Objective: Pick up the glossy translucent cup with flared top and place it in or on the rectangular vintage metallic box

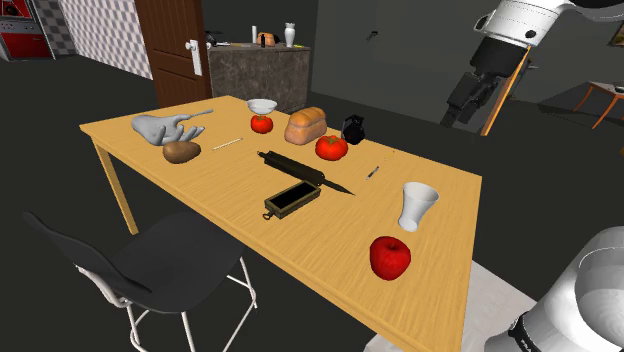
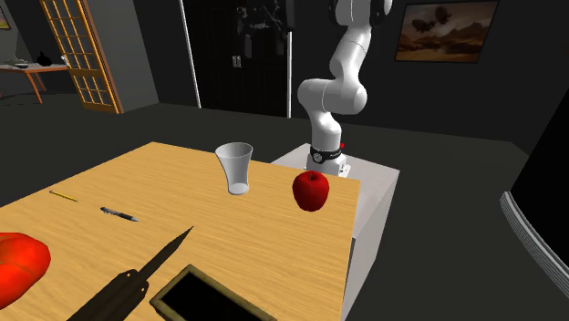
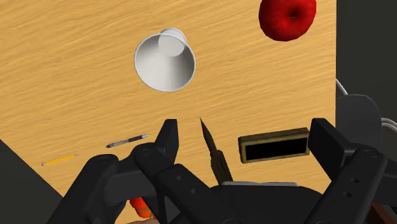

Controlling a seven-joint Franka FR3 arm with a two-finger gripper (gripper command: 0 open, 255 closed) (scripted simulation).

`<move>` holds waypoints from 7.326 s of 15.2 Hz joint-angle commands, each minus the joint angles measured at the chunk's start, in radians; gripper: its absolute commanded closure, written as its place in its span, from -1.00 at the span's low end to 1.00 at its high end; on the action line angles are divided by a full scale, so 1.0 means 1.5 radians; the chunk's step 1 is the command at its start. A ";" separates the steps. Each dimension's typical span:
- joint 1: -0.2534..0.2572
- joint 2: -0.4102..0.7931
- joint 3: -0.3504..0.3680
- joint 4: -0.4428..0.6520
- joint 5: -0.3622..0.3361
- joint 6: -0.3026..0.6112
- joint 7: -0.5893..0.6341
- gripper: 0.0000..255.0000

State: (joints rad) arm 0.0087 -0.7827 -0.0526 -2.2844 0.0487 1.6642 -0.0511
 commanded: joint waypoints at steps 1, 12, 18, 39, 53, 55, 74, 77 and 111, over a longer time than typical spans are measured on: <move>0.000 0.000 0.000 0.000 0.000 0.000 0.000 -1.00; -0.002 0.122 -0.162 -0.087 0.002 0.119 -0.190 -1.00; 0.009 0.241 -0.249 -0.092 0.027 0.180 -0.309 -1.00; 0.029 0.355 -0.296 -0.130 0.080 0.281 -0.402 1.00; 0.024 0.322 -0.288 -0.102 0.063 0.226 -0.377 1.00; 0.023 0.313 -0.285 -0.092 0.058 0.208 -0.370 1.00; 0.053 0.312 -0.235 0.045 0.078 0.086 -0.284 1.00; 0.076 0.352 -0.215 0.084 0.104 0.092 -0.254 1.00; 0.181 0.787 -0.106 0.558 0.238 0.092 -0.069 1.00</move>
State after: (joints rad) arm 0.2793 0.3960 -0.2120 -1.4387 0.4039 1.7914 -0.1508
